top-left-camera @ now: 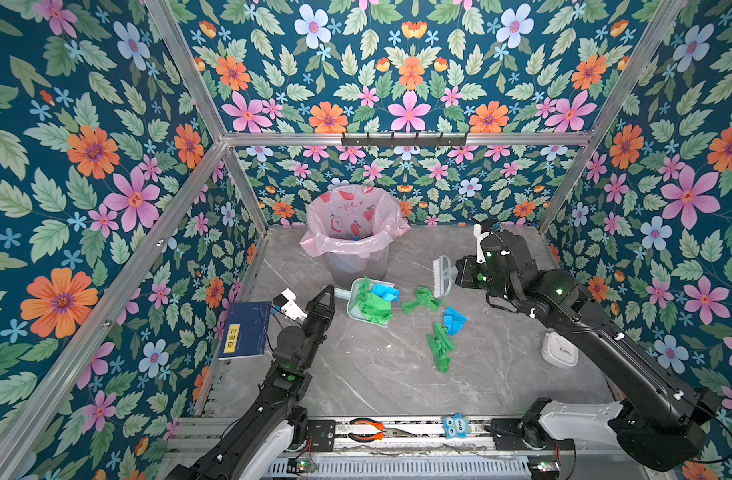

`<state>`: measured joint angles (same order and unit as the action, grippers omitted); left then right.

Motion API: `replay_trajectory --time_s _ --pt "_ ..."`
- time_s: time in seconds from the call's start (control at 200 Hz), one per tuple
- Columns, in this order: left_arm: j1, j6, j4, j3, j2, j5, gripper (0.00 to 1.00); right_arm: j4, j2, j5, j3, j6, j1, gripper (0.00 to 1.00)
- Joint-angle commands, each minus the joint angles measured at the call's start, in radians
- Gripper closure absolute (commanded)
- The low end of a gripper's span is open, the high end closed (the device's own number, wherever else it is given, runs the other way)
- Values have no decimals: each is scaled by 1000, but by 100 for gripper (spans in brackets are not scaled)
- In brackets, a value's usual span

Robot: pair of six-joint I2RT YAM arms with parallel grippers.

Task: Sweep away the paper scraps from the table
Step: 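Lift the brush away with the right gripper while the left gripper raises the dustpan, then carry the loaded dustpan with the left gripper up over the bin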

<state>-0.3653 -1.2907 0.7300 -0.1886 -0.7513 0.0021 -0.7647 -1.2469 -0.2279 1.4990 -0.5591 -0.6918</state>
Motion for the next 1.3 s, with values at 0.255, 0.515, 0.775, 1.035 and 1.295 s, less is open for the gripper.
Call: replay_trajectory --time_s 0.255,0.515,0.775,1.035,1.295 --pt "22 -127 106 30 -86 61 100 12 43 -18 -18 22 0 100" --pt "25 -135 60 -20 -81 82 100 2 64 -34 -29 34 21 100" --pt "30 -150 50 -53 -85 91 100 0 83 -24 -41 44 53 100" --pt "36 -149 -10 -80 -58 93 100 14 97 -14 -70 41 64 100" --pt "50 -151 -30 -94 -46 105 100 41 88 4 -97 34 73 100"
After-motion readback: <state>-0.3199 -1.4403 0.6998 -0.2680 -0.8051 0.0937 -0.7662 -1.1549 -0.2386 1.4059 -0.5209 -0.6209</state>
